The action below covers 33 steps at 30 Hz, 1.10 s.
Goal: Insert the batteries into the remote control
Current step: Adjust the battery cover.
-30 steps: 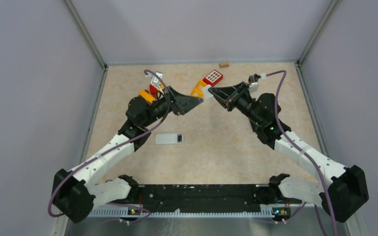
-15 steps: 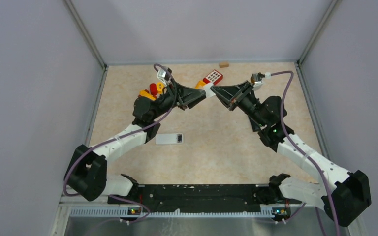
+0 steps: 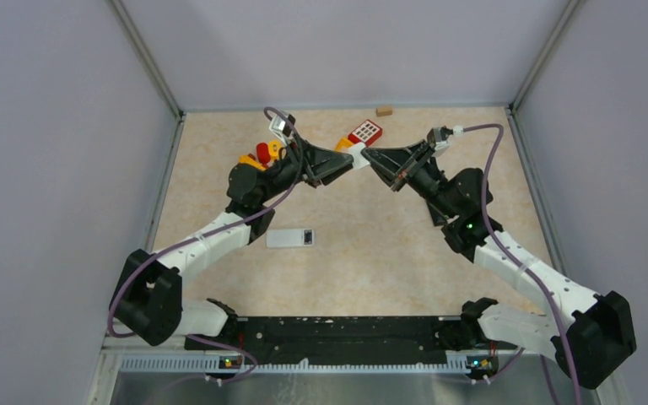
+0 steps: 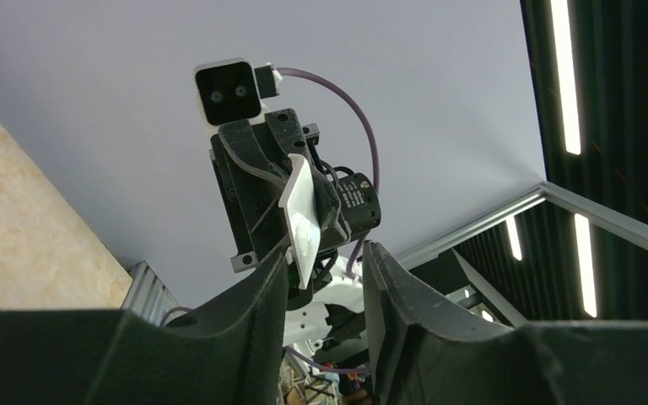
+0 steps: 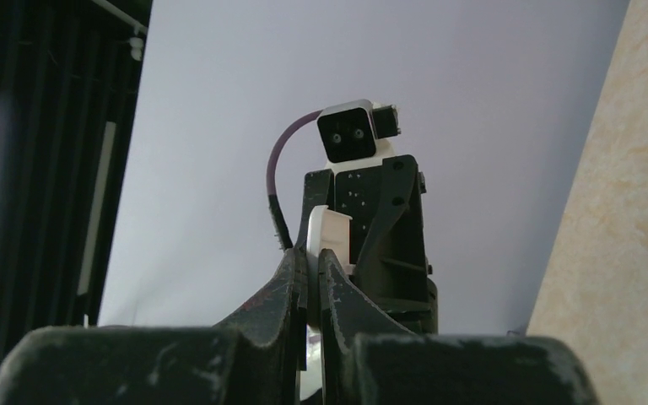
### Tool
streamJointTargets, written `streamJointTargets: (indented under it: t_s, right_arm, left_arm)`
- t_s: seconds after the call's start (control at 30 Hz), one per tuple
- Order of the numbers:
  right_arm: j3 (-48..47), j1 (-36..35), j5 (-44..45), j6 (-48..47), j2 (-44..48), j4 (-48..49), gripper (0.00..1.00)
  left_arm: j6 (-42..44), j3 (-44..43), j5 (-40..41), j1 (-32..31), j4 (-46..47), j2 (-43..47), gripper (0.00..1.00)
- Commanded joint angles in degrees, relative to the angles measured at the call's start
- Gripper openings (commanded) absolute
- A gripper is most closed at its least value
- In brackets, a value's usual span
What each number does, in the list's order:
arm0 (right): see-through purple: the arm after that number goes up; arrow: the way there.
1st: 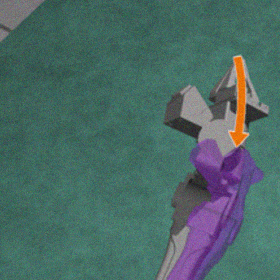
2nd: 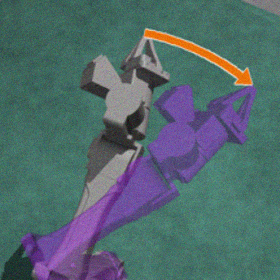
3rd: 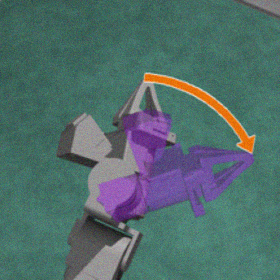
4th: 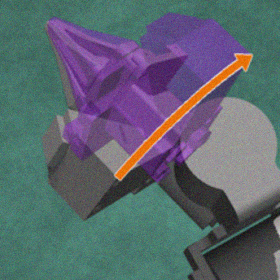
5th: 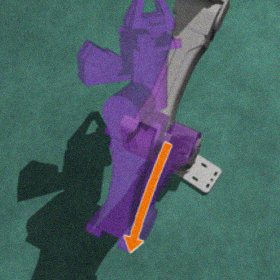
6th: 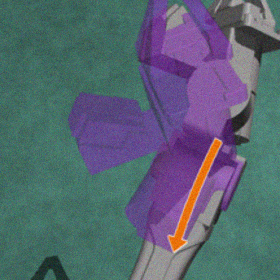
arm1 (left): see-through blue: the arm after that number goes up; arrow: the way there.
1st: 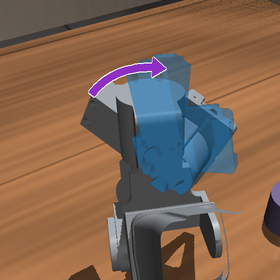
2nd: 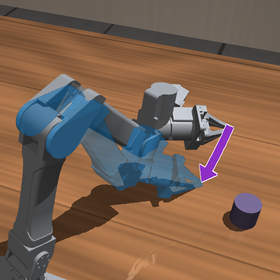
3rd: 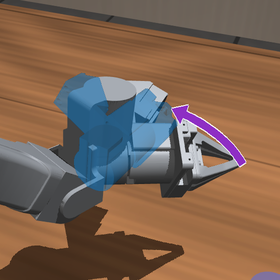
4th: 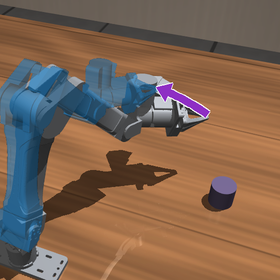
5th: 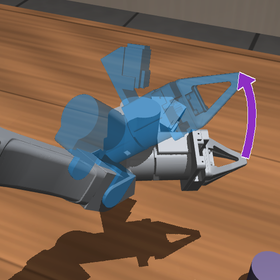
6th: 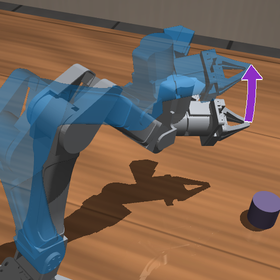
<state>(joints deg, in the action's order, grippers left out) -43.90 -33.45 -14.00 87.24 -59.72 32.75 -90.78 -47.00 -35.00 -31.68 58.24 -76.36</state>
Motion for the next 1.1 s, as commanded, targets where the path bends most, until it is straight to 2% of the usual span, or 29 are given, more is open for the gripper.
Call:
streamJointTargets:
  t_s: [0.0, 0.13, 0.23, 0.3, 0.4, 0.47, 0.57, 0.6, 0.67, 0.73, 0.87, 0.97, 1.07]
  right_arm:
    - [1.76, 0.41, -1.38, 3.13, -0.35, 3.93, 0.0]
    - [2.02, 0.38, -2.26, 4.8, -0.82, 5.57, 0.0]
    - [2.32, 0.41, -2.86, 5.61, -1.1, 6.13, 0.0]
    - [2.37, 0.41, -2.96, 5.29, -1.1, 5.29, 0.0]
    - [2.27, 0.41, -3.33, 3.51, -1.0, 3.3, 0.0]
    - [1.3, 0.41, -3.99, 0.25, -0.74, -0.14, 0.04]
    - [-0.31, 0.41, -4.45, -8.38, 0.76, -8.02, 0.47]
    - [-0.98, 0.41, -4.54, -12.21, 1.35, -11.25, 0.57]
    - [-1.92, 0.41, -5.94, -19.87, 2.42, -15.13, 0.67]
    - [-2.38, 0.41, -8.54, -26.2, 3.1, -17.25, 0.71]
    - [-3.17, 0.41, -14.97, -33.13, 1.93, -21.18, 0.71]
    - [-1.6, 0.41, -17.34, -34.0, 2.57, -18.4, 0.7]
    - [0.0, 0.41, -19.83, -32.52, 3.27, -13.53, 0.65]
  left_arm:
    - [1.15, -3.1, -0.15, 0.05, 2.45, 0.57, 0.44]
    - [1.86, -3.54, -0.02, 0.04, 1.74, 0.19, 0.44]
    - [2.02, -3.95, -0.01, 0.08, 1.66, -0.13, 0.37]
    - [2.1, -4.19, -0.29, 0.1, 1.7, -0.12, 0.26]
    - [3.16, -4.17, -0.77, 0.11, 1.0, 0.04, 0.0]
    - [5.37, -4.01, -1.68, 0.14, -0.98, 0.52, 0.0]
    - [10.44, -3.8, -5.78, 1.02, -7.36, 2.04, 0.0]
    - [12.08, -3.53, -7.5, 1.47, -9.68, 2.56, 0.0]
    - [14.61, -3.37, -12.26, 2.53, -13.48, 3.09, 0.0]
    - [16.68, -3.21, -17.46, 3.26, -16.2, 3.51, 0.0]
    - [18.52, -2.03, -23.39, 3.75, -18.04, 4.71, 0.0]
    - [20.37, -1.42, -24.8, 4.01, -20.43, 5.86, 0.0]
    - [20.61, -0.7, -24.86, 4.33, -20.8, 6.58, 0.0]
